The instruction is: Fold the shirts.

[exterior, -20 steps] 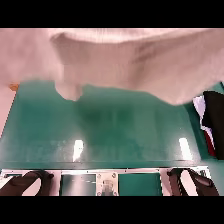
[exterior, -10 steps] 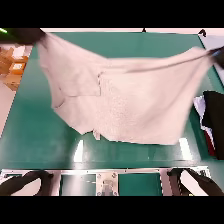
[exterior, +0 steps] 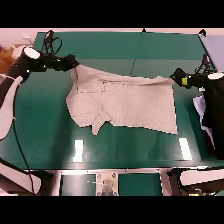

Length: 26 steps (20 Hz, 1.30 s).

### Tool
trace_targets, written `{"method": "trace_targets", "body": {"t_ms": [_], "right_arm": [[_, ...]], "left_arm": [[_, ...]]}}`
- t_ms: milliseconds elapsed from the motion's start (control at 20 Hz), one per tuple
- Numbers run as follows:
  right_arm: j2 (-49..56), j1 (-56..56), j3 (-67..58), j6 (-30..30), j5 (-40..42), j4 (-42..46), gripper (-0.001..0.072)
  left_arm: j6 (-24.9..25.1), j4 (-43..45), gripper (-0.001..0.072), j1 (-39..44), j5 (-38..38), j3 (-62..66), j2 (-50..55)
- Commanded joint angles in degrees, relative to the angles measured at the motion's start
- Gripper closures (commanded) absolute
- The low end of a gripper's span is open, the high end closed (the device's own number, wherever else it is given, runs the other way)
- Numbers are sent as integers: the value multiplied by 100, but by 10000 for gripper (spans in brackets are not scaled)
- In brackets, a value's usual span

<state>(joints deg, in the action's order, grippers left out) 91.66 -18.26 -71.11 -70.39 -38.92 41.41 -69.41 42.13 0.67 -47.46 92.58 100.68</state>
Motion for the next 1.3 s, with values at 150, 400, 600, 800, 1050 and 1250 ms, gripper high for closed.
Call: {"method": "trace_targets", "body": {"t_ms": [150, 400, 600, 800, 1050, 1250], "right_arm": [[-225, -1082, -358, 15, -2164, 111, 460], [-1423, -1845, 1200, 24, -2503, 323, 458], [-2020, -2181, 2041, 63, -2503, 365, 457], [-2151, -2186, 2382, 87, -2503, 380, 457], [-2151, -2186, 2446, 125, -2524, 382, 458], [-2151, -2223, 2457, -118, -2894, 787, 433]], "left_arm": [[-431, -157, 6, -1091, -3058, 824, 212], [-824, 1198, 7, -1478, -4795, -393, -50], [-662, 1316, 6, -1478, -4232, -2295, -514], [-501, 326, 7, -1397, -3104, -3331, -592], [-505, 201, 128, -706, -1871, -3622, -590], [-326, 205, 685, -730, -1777, -3381, -592]]}}
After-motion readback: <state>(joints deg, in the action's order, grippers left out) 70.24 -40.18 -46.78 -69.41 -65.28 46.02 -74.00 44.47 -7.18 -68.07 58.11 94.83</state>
